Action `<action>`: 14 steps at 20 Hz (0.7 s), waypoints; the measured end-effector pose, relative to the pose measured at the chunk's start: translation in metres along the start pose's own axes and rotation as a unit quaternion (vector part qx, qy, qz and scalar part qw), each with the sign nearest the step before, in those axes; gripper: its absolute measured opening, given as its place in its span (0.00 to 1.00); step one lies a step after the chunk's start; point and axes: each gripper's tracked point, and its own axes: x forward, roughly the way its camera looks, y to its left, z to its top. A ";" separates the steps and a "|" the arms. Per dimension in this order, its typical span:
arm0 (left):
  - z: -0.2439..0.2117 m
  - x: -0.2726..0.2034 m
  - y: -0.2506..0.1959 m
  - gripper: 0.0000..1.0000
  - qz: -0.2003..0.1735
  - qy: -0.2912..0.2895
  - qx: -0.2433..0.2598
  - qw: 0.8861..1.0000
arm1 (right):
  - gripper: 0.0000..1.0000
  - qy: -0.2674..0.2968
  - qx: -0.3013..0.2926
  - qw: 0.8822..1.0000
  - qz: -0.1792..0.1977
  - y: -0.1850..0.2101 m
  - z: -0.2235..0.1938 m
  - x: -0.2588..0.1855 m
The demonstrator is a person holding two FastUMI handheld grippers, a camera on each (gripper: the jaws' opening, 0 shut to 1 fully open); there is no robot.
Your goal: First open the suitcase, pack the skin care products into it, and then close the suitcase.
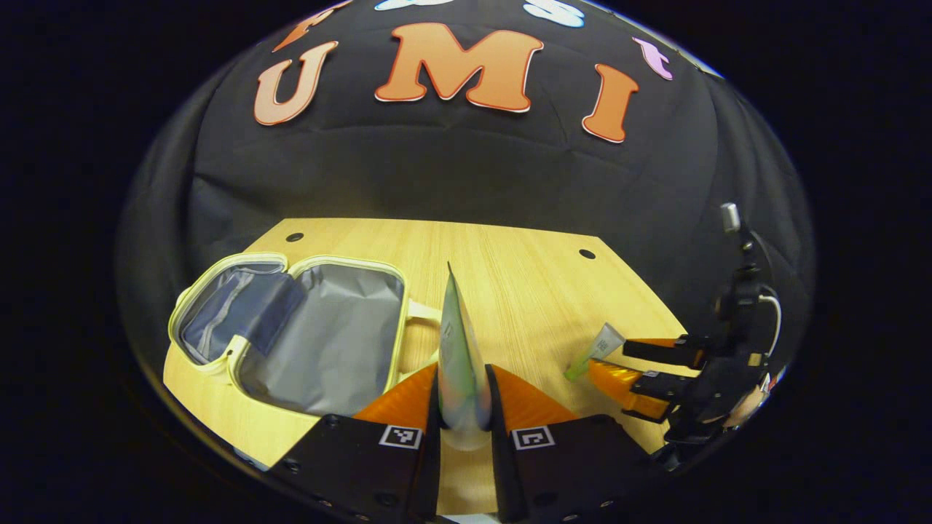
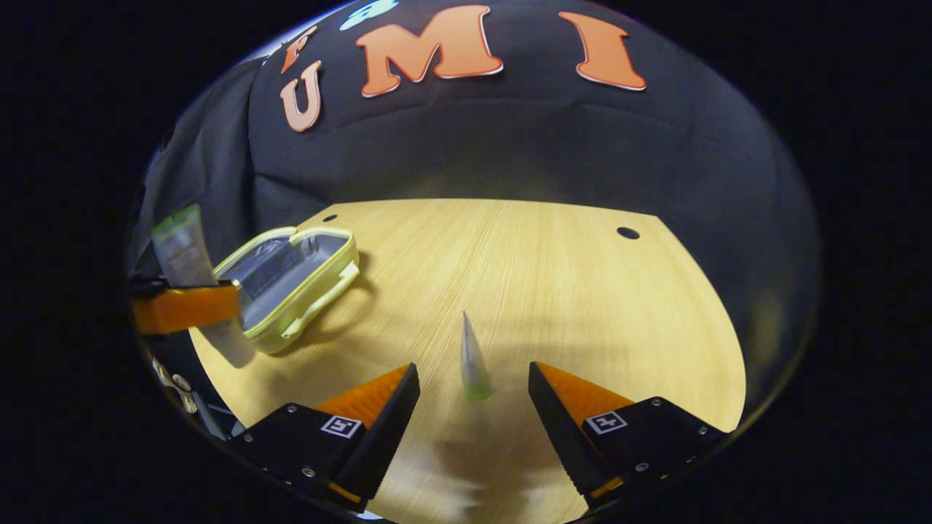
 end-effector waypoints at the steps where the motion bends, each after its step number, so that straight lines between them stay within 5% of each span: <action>1: 0.000 -0.005 0.006 0.30 0.004 0.001 0.002 1.000 | 0.96 0.008 -0.007 1.000 -0.003 0.000 -0.004 0.007; 3: 0.000 -0.011 0.016 0.30 0.011 0.004 0.004 1.000 | 0.77 0.020 -0.011 1.000 -0.005 0.001 -0.011 0.021; 5: 0.001 -0.014 0.025 0.30 0.016 0.007 0.003 1.000 | 0.74 0.041 -0.011 0.999 -0.006 0.002 -0.021 0.033; 9: 0.008 -0.023 0.043 0.30 0.018 0.008 0.006 1.000 | 0.33 0.058 0.005 0.998 -0.010 0.006 -0.023 0.038; 13: 0.011 -0.031 0.068 0.29 -0.001 0.032 -0.010 0.999 | 0.27 0.058 0.006 0.998 -0.020 0.014 -0.007 0.019; 14: 0.010 -0.034 0.078 0.30 -0.004 0.050 -0.016 0.999 | 0.31 0.057 0.007 0.998 -0.021 0.018 -0.001 0.010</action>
